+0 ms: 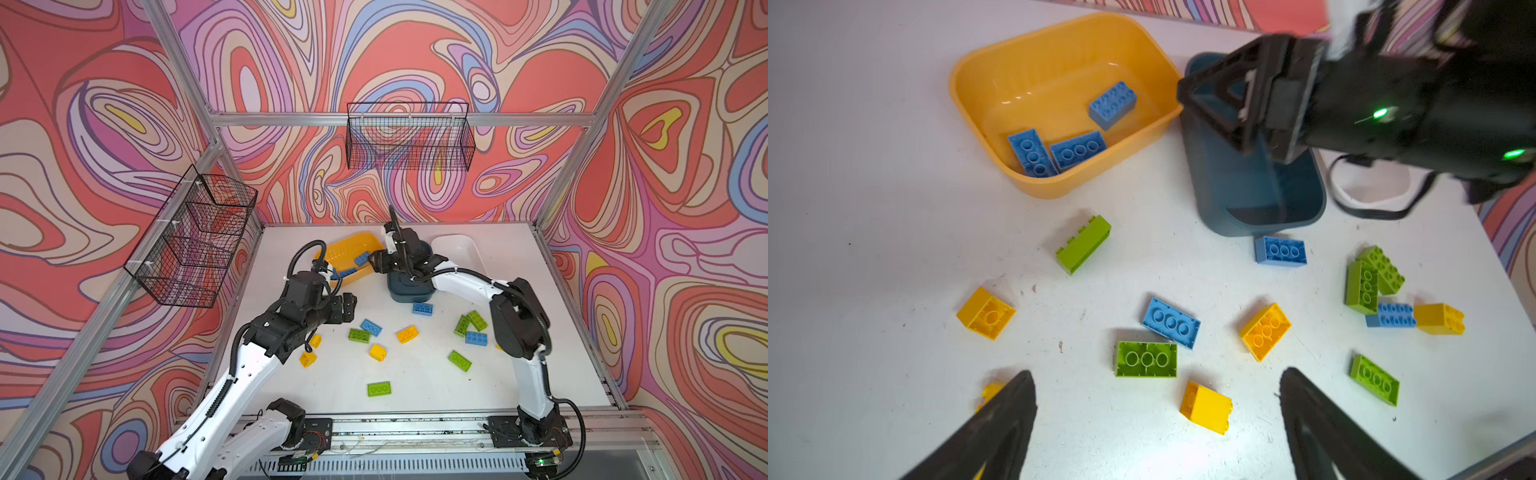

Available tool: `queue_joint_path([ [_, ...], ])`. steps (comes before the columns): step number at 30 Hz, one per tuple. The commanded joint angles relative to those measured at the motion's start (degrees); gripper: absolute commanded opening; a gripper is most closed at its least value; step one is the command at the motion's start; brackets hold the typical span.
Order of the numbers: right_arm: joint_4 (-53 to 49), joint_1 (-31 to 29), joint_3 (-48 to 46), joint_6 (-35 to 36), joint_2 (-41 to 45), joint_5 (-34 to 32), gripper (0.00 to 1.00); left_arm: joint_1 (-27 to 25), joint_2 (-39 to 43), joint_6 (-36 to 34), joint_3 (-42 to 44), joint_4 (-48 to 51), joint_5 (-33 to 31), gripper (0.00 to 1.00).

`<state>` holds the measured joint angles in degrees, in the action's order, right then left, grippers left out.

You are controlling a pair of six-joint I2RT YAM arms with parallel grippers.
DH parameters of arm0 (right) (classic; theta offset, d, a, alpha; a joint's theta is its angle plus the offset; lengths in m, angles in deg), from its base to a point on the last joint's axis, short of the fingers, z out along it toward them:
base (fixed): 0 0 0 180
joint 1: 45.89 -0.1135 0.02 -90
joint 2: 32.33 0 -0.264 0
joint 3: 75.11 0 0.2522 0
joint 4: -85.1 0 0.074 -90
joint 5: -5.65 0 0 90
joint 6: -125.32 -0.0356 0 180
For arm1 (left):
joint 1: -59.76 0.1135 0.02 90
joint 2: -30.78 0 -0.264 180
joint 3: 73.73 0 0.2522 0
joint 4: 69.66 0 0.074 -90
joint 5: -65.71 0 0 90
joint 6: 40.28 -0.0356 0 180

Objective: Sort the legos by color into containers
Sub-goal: 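Reach the left gripper down to a blue 2x3 brick while the right arm withdraws, then close the left gripper on the blue 2x3 brick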

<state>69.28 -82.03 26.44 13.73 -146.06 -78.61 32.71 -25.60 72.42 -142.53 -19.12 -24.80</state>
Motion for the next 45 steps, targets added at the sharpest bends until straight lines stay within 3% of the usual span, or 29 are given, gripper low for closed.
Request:
queue_joint_path([
  [1, 10.0, 2.6, -12.2, -4.1, 11.6, 0.1, 0.68, -2.7, -3.6, 1.8, -1.3, 1.7, -2.9, 0.88],
  [10, 14.6, 10.6, -42.3, -10.4, 40.0, -0.3, 0.72, -6.3, -19.1, 0.9, -1.8, -2.4, -1.2, 0.89],
  [16, 14.9, 12.2, -52.8, -11.6, 50.5, -0.2, 0.75, -8.6, -29.5, -2.9, -4.7, -3.2, -3.0, 0.92],
  [20, 19.2, 13.6, -58.9, -14.1, 55.2, 3.4, 0.77, -8.6, -33.8, -4.2, -4.6, -5.4, -1.9, 0.93],
  [28, 22.9, 18.4, -64.2, -16.2, 58.5, 8.5, 0.77, -9.0, -41.2, -5.1, -4.8, -8.7, -1.3, 0.93],
  [37, 26.2, 19.2, -66.4, -16.2, 56.6, 10.0, 0.77, -9.4, -45.0, -4.6, -5.7, -8.5, -2.8, 0.91],
  [45, 26.2, 19.4, -67.0, -15.8, 57.3, 10.0, 0.77, -9.5, -48.4, -3.9, -8.5, -5.7, -4.2, 0.8],
])
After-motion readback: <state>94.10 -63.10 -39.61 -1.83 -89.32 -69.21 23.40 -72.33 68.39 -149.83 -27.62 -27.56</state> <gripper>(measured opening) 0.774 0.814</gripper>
